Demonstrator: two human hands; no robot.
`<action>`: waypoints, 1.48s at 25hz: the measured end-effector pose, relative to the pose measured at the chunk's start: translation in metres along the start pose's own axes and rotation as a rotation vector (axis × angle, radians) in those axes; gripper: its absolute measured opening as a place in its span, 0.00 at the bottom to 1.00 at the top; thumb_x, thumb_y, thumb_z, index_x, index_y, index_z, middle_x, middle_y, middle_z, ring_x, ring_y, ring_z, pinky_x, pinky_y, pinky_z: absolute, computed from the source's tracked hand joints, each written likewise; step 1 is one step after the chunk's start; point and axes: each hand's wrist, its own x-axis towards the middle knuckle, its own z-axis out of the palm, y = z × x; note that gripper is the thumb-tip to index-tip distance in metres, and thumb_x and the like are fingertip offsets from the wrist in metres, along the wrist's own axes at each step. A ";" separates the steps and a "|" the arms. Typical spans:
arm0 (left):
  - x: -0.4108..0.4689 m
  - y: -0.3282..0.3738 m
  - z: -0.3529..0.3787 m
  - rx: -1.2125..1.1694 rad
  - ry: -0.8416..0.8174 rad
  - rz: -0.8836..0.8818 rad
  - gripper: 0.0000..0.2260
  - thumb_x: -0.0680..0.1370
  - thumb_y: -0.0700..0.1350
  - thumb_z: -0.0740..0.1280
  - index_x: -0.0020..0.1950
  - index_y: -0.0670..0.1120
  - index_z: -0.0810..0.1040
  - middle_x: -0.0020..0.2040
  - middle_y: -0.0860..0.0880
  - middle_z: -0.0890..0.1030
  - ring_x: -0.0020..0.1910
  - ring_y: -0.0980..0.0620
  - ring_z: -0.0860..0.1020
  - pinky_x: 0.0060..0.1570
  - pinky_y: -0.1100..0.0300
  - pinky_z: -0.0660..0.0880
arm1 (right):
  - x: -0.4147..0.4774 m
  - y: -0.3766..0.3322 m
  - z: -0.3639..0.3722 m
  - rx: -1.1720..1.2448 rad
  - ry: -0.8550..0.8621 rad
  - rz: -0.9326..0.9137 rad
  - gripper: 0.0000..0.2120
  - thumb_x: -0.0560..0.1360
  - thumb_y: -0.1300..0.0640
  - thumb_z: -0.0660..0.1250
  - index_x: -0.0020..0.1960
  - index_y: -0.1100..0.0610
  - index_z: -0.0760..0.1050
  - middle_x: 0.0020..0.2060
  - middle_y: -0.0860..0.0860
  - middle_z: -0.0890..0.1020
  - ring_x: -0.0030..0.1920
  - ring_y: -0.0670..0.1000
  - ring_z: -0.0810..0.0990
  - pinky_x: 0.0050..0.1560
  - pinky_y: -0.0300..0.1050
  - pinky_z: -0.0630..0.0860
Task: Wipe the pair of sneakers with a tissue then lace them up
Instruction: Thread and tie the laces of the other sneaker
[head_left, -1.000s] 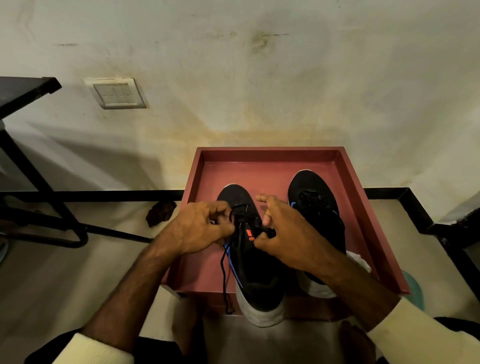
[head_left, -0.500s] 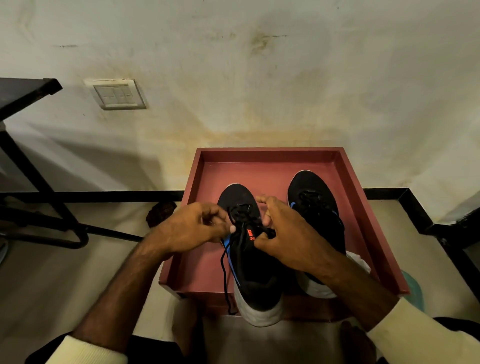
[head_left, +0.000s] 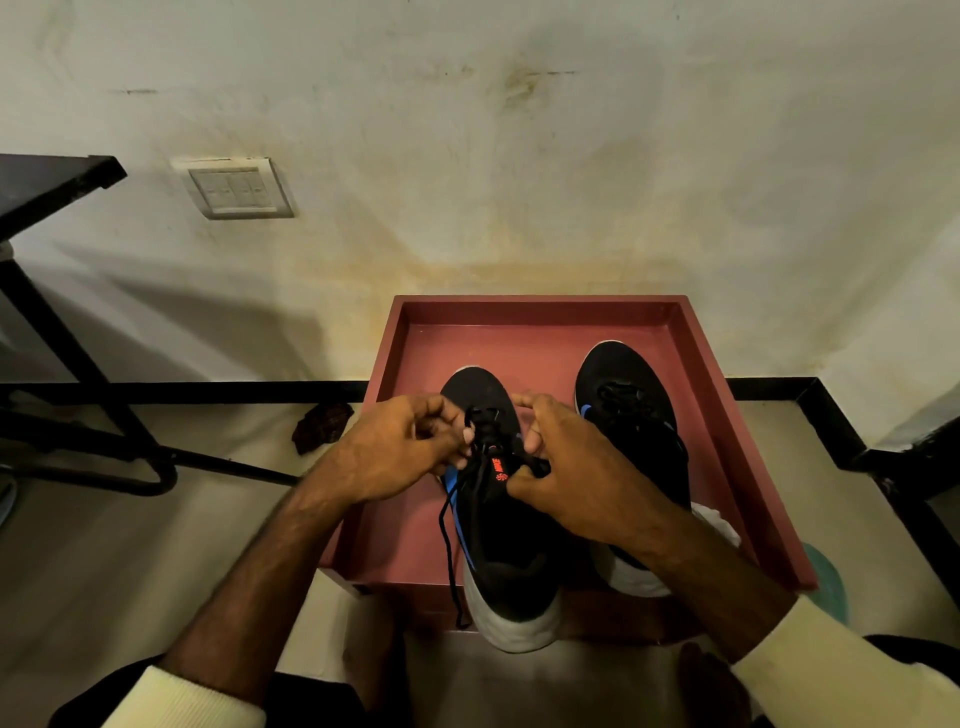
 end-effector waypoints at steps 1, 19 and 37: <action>0.001 -0.002 -0.001 0.035 -0.026 -0.008 0.06 0.80 0.45 0.72 0.54 0.44 0.83 0.45 0.45 0.87 0.47 0.50 0.87 0.51 0.57 0.84 | 0.000 0.001 0.001 0.003 -0.003 0.002 0.37 0.73 0.54 0.72 0.79 0.48 0.61 0.49 0.41 0.73 0.51 0.41 0.77 0.57 0.40 0.78; -0.005 0.003 0.001 0.301 -0.212 -0.112 0.23 0.73 0.65 0.74 0.52 0.46 0.80 0.47 0.46 0.87 0.44 0.51 0.87 0.47 0.57 0.85 | -0.003 0.013 -0.021 0.163 -0.033 0.040 0.13 0.76 0.64 0.71 0.57 0.51 0.83 0.42 0.51 0.86 0.37 0.43 0.81 0.44 0.37 0.81; -0.004 0.002 0.014 0.441 -0.097 -0.043 0.13 0.76 0.54 0.74 0.49 0.46 0.78 0.46 0.49 0.85 0.41 0.53 0.85 0.41 0.61 0.82 | -0.010 0.005 -0.024 0.088 0.045 0.024 0.14 0.76 0.65 0.69 0.57 0.52 0.83 0.39 0.50 0.84 0.34 0.38 0.78 0.41 0.32 0.77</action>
